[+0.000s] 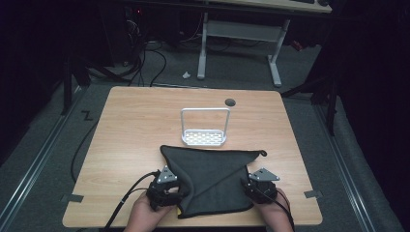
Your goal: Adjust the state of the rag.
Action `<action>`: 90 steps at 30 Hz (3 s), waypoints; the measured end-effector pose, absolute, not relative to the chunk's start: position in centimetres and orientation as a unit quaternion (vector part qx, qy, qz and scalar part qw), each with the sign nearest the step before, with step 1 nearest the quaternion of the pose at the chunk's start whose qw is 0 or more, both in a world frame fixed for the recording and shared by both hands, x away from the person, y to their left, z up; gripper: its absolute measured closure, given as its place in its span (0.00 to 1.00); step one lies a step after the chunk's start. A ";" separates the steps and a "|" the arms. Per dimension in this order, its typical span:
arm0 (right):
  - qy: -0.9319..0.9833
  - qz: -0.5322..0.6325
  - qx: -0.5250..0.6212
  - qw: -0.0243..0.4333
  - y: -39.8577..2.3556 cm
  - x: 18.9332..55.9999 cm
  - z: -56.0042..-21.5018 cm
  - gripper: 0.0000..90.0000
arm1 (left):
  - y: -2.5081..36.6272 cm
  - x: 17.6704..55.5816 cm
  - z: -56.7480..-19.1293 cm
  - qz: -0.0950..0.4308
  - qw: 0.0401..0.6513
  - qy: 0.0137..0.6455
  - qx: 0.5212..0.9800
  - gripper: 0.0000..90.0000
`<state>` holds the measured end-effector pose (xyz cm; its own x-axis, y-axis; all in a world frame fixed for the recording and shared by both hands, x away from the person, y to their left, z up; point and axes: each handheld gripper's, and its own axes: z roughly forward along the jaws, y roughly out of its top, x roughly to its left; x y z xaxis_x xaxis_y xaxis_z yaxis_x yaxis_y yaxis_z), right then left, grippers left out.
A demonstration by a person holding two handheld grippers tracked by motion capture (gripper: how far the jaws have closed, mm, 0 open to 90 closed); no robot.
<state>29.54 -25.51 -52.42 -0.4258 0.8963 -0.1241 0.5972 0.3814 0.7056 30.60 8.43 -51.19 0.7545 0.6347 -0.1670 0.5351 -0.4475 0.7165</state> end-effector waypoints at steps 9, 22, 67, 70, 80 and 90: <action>0.791 0.294 0.473 0.254 -25.4 29.5 -52.4 0.70 | 8.9 28.4 -52.4 0.058 0.385 0.337 0.857 0.51; 0.791 0.288 0.475 0.257 -25.4 29.5 -52.4 0.72 | 10.5 27.6 -51.7 0.059 0.396 0.342 0.850 0.86; 0.765 0.275 0.520 0.262 -29.7 28.7 -52.2 0.71 | 10.2 35.8 -52.7 0.126 0.375 0.381 0.836 0.64; 0.762 0.278 0.525 0.256 -29.7 29.8 -52.2 0.71 | 10.4 36.5 -52.7 0.128 0.379 0.392 0.828 0.66; 0.755 0.302 0.519 0.263 -29.5 28.9 -51.8 0.66 | 12.5 37.7 -51.5 0.114 0.409 0.429 0.797 0.60; 0.764 0.293 0.517 0.250 -30.0 27.3 -52.3 0.64 | 13.0 41.9 -52.5 0.100 0.413 0.481 0.767 0.50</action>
<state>27.35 -29.99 -52.32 -0.3410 0.9368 -0.0784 0.6438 0.2935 0.7067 41.87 13.04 -52.55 0.5177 0.8201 -0.2438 0.6548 -0.1963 0.7299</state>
